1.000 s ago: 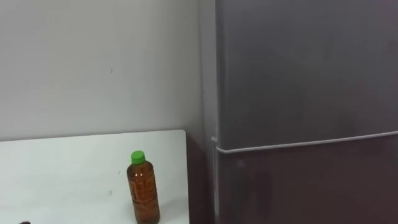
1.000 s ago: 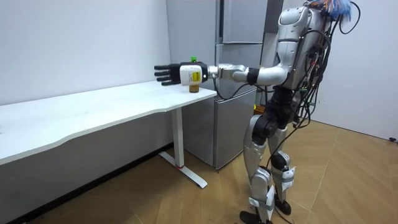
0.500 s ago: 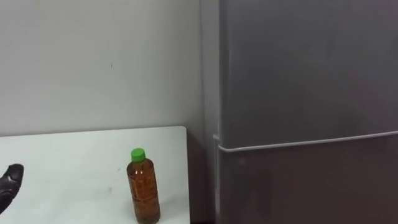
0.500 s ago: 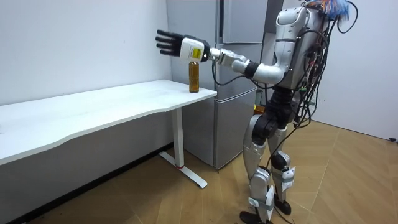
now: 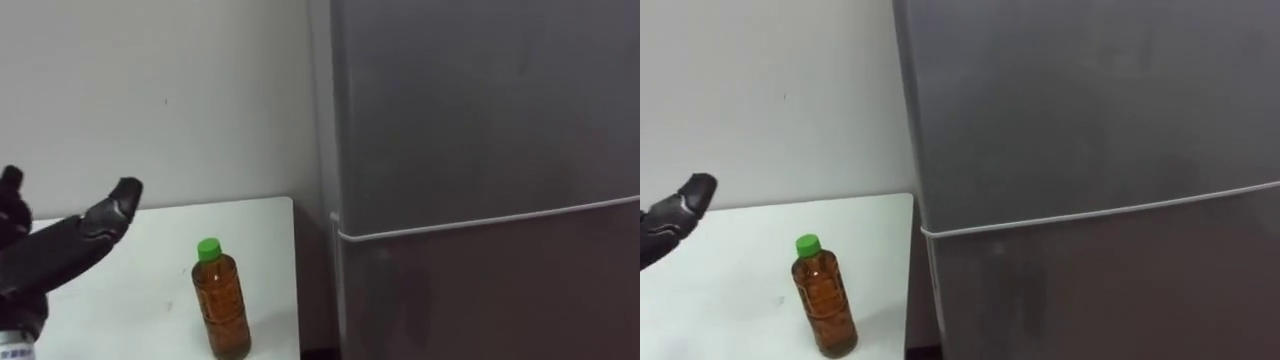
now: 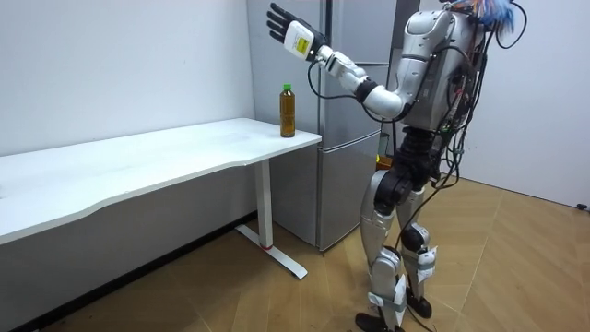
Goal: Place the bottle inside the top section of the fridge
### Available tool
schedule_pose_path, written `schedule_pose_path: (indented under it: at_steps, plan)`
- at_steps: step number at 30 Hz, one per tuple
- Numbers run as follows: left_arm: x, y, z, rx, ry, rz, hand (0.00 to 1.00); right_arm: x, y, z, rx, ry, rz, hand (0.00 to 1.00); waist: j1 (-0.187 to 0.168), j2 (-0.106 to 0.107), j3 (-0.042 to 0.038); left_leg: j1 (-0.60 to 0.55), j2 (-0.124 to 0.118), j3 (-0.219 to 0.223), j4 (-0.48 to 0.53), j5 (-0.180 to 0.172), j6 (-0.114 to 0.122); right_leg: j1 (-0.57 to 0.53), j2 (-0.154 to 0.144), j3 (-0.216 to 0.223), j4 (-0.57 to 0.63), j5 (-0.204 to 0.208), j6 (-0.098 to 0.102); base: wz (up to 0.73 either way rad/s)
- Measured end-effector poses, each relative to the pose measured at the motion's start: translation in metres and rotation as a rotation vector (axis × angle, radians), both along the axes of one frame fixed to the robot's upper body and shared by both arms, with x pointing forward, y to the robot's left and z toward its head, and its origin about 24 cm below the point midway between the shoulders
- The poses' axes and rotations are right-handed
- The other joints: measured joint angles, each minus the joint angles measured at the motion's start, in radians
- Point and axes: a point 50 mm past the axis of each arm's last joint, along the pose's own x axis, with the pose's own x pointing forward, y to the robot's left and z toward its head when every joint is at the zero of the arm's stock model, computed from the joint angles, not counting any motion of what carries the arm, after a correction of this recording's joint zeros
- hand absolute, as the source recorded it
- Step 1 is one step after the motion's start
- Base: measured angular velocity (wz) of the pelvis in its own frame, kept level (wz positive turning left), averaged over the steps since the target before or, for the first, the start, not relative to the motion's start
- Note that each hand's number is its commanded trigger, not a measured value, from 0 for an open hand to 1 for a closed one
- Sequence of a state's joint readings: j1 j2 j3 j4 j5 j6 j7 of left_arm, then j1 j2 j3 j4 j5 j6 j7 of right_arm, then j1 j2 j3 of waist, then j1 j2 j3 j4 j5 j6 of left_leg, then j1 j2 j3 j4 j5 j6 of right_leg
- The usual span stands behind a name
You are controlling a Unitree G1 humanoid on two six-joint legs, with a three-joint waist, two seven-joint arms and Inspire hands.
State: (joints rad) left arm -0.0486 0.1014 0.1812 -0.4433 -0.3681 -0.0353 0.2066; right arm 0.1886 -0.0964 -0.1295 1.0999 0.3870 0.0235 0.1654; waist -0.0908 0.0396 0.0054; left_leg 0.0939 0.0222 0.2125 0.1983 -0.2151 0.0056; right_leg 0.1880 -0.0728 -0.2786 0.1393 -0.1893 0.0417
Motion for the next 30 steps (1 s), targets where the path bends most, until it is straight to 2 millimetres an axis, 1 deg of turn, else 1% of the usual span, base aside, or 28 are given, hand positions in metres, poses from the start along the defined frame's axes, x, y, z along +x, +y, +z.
schedule_pose_path:
  at_steps: [3, 4, 7, 9, 11, 13, 15, 19, 22, 26, 30]
  plan:
    - [0.003, -0.011, -0.001, 0.016, 0.006, -0.096, 0.0, 0.002, 0.0, 0.0, -0.001, -0.001, 0.01, 0.0, -0.016, 0.0, -0.0014, -0.001, 0.0, 0.002, 0.0, 0.0, 0.0, 0.0, 0.0, 0.001, 0.001, 0.0, 0.0, 0.0]
    - [0.004, -0.013, -0.001, 0.02, 0.008, -0.115, 0.0, 0.002, 0.0, 0.0, 0.0, 0.002, 0.009, 0.0, -0.018, 0.0, -0.0018, -0.001, 0.0, 0.003, 0.0, 0.0, 0.0, -0.001, 0.0, 0.001, 0.001, 0.0, 0.0, 0.0]
    - [0.006, -0.027, -0.001, 0.001, 0.005, -0.244, 0.0, 0.002, 0.001, -0.001, 0.003, 0.014, 0.012, 0.0, -0.02, 0.001, -0.0053, -0.002, 0.0, 0.002, 0.001, 0.0, 0.0, -0.002, -0.001, 0.001, 0.001, 0.0, 0.0, 0.0]
    - [0.005, -0.036, 0.003, -0.007, -0.018, -0.338, 0.0, 0.004, 0.002, -0.001, 0.005, 0.015, 0.026, 0.0, -0.026, -0.001, -0.0102, -0.009, 0.0, 0.002, 0.005, 0.001, 0.0, -0.014, 0.0, 0.001, -0.001, 0.0, 0.0, 0.0]
    - [0.004, -0.043, 0.009, -0.01, -0.052, -0.4, 0.0, 0.004, 0.003, -0.002, 0.008, 0.019, 0.032, 0.0, -0.028, -0.004, -0.0107, -0.011, -0.001, 0.004, 0.008, 0.001, 0.001, -0.016, -0.001, 0.001, -0.002, 0.0, 0.0, 0.0]
    - [0.005, -0.048, 0.014, -0.019, -0.082, -0.462, 0.0, 0.005, 0.003, -0.002, 0.014, 0.019, 0.034, 0.0, -0.032, -0.009, -0.0133, -0.012, -0.001, 0.006, 0.009, 0.001, 0.001, -0.02, -0.002, 0.002, -0.003, 0.0, 0.0, 0.0]
    - [0.006, -0.053, 0.019, -0.008, -0.105, -0.523, 0.0, 0.007, 0.004, -0.002, 0.023, 0.011, 0.038, 0.0, -0.043, -0.013, -0.0142, -0.019, -0.001, 0.005, 0.01, 0.002, 0.002, -0.028, -0.002, 0.003, -0.002, 0.0, 0.0, -0.02]
    - [0.005, -0.067, 0.02, 0.031, -0.121, -0.627, 0.0, 0.009, 0.004, -0.002, 0.027, 0.005, 0.04, 0.0, -0.053, -0.01, -0.0159, -0.03, -0.001, 0.004, 0.015, 0.002, 0.002, -0.036, -0.004, 0.003, -0.003, 0.0, 0.0, 0.0]
    - [0.004, -0.075, 0.019, 0.053, -0.115, -0.691, 0.0, 0.01, 0.004, -0.002, 0.027, 0.004, 0.043, 0.0, -0.062, -0.007, -0.0137, -0.029, 0.0, 0.002, 0.014, 0.001, 0.002, -0.034, -0.002, 0.003, -0.002, 0.0, 0.0, 0.0]
    - [0.002, -0.084, 0.018, 0.056, -0.12, -0.763, 0.0, 0.015, 0.004, -0.001, 0.023, -0.001, 0.069, 0.0, -0.07, 0.008, -0.0066, -0.028, 0.0, 0.002, 0.009, 0.001, 0.002, -0.033, -0.002, 0.003, 0.001, 0.0, 0.0, 0.0]
    - [0.002, -0.085, 0.018, 0.062, -0.117, -0.777, 0.0, 0.016, 0.004, -0.001, 0.022, 0.002, 0.082, 0.0, -0.068, 0.009, -0.0066, -0.027, 0.0, 0.002, 0.005, 0.002, 0.002, -0.032, -0.002, 0.002, 0.003, 0.0, 0.0, 0.0]
